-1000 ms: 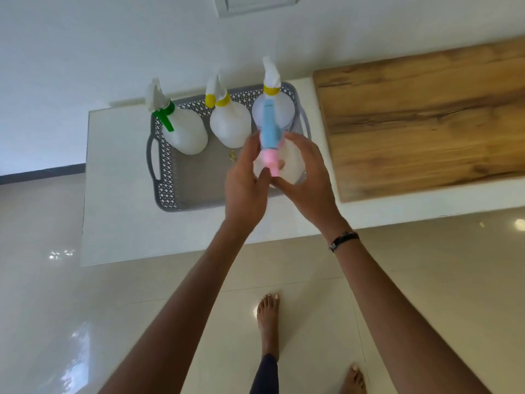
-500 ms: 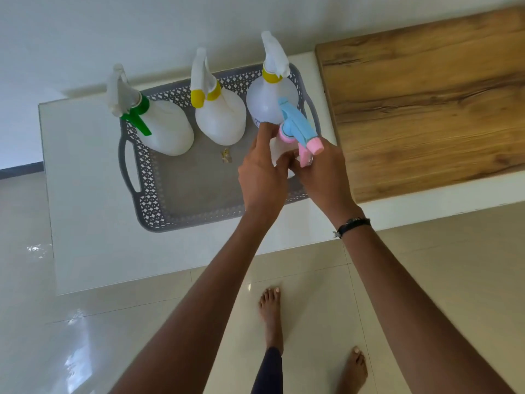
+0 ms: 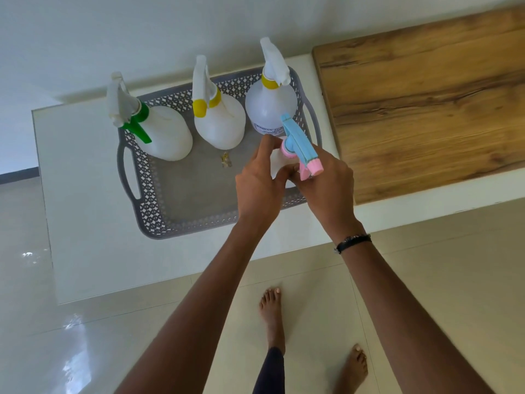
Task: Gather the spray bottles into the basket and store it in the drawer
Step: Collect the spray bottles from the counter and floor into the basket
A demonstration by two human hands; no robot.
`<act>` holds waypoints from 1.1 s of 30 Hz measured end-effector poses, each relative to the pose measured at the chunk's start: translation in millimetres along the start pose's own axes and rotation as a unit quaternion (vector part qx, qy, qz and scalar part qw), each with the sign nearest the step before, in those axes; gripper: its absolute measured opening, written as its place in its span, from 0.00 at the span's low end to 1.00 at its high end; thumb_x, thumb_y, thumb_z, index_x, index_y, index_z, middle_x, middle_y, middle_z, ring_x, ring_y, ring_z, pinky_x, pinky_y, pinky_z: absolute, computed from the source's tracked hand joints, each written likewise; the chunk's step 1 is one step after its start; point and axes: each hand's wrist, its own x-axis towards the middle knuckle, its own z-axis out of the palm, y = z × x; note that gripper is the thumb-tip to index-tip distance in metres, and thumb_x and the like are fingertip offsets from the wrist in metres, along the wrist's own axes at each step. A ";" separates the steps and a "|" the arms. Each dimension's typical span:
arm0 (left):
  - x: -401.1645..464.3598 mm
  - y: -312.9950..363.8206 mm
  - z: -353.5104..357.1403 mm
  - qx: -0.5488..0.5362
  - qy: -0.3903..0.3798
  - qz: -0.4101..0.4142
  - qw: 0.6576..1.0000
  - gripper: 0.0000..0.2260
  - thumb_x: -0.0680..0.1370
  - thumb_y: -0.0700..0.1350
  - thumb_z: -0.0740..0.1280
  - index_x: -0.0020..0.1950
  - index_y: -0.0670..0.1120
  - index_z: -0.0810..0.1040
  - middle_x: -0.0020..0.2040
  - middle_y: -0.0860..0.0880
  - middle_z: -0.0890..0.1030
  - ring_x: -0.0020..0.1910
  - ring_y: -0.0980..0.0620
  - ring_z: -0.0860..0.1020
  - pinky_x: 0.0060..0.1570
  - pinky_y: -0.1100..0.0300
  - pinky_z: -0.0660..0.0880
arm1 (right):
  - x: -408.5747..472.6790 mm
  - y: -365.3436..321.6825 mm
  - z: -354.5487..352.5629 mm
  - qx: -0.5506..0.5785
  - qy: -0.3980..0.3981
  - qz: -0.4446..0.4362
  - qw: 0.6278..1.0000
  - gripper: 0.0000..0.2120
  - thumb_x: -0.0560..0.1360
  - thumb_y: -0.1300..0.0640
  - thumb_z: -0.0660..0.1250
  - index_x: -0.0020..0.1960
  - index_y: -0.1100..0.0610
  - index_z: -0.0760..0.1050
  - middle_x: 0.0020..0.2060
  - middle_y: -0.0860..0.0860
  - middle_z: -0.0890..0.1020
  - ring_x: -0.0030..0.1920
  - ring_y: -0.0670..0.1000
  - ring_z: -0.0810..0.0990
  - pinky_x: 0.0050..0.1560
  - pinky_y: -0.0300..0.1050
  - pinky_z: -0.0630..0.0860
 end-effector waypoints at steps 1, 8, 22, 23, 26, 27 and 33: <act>0.2 -0.6 0.0 0.001 -0.001 0.000 1.000 0.16 0.76 0.42 0.70 0.63 0.47 0.72 0.61 0.54 0.80 0.54 0.49 0.80 0.50 0.58 0.76 | -1.0 -1.4 0.1 -0.006 0.009 -0.003 1.000 0.23 0.66 0.56 0.76 0.57 0.64 0.78 0.47 0.60 0.85 0.45 0.59 0.85 0.42 0.45 0.80; -1.1 -5.3 1.0 0.003 -0.013 -0.007 1.000 0.16 0.76 0.45 0.69 0.63 0.47 0.72 0.61 0.54 0.80 0.55 0.49 0.79 0.50 0.60 0.72 | -9.2 -8.1 1.0 -0.034 0.048 -0.004 0.998 0.22 0.65 0.56 0.77 0.54 0.66 0.79 0.43 0.60 0.85 0.40 0.58 0.85 0.40 0.37 0.71; -159.0 -4.2 3.4 -0.056 0.003 -0.019 0.998 0.06 0.80 0.40 0.64 0.56 0.43 0.74 0.53 0.51 0.81 0.51 0.57 0.79 0.49 0.63 0.75 | -152.2 17.2 -65.5 0.156 0.028 0.166 0.973 0.16 0.76 0.64 0.65 0.63 0.58 0.73 0.56 0.51 0.81 0.51 0.48 0.81 0.51 0.40 0.79; -177.4 -1.0 9.7 -0.057 -0.012 -0.017 0.998 0.06 0.80 0.40 0.64 0.56 0.44 0.74 0.52 0.52 0.81 0.49 0.59 0.79 0.47 0.64 0.75 | -173.5 21.1 -72.5 0.155 0.023 0.170 0.973 0.15 0.77 0.63 0.64 0.63 0.57 0.74 0.55 0.51 0.82 0.51 0.48 0.81 0.51 0.40 0.79; -233.3 10.5 33.2 -0.066 -0.042 -0.021 0.997 0.06 0.80 0.40 0.64 0.56 0.45 0.74 0.50 0.54 0.81 0.46 0.67 0.77 0.44 0.66 0.74 | -238.5 38.9 -92.3 0.148 0.021 0.187 0.971 0.13 0.77 0.63 0.63 0.61 0.56 0.75 0.52 0.49 0.82 0.50 0.47 0.81 0.53 0.42 0.79; -252.9 13.9 42.5 -0.070 -0.047 -0.022 0.996 0.06 0.80 0.40 0.64 0.56 0.45 0.74 0.49 0.54 0.81 0.46 0.68 0.77 0.44 0.66 0.74 | -260.3 46.2 -99.5 0.147 0.024 0.192 0.970 0.13 0.77 0.63 0.63 0.60 0.56 0.75 0.51 0.49 0.83 0.50 0.47 0.81 0.52 0.43 0.79; -389.4 25.3 108.0 -0.094 -0.103 -0.035 0.990 0.06 0.80 0.42 0.64 0.56 0.46 0.74 0.51 0.50 0.82 0.47 0.61 0.78 0.48 0.53 0.81 | -398.2 101.4 -155.8 0.119 0.028 0.223 0.967 0.11 0.77 0.61 0.63 0.58 0.55 0.76 0.49 0.48 0.83 0.47 0.46 0.81 0.49 0.42 0.79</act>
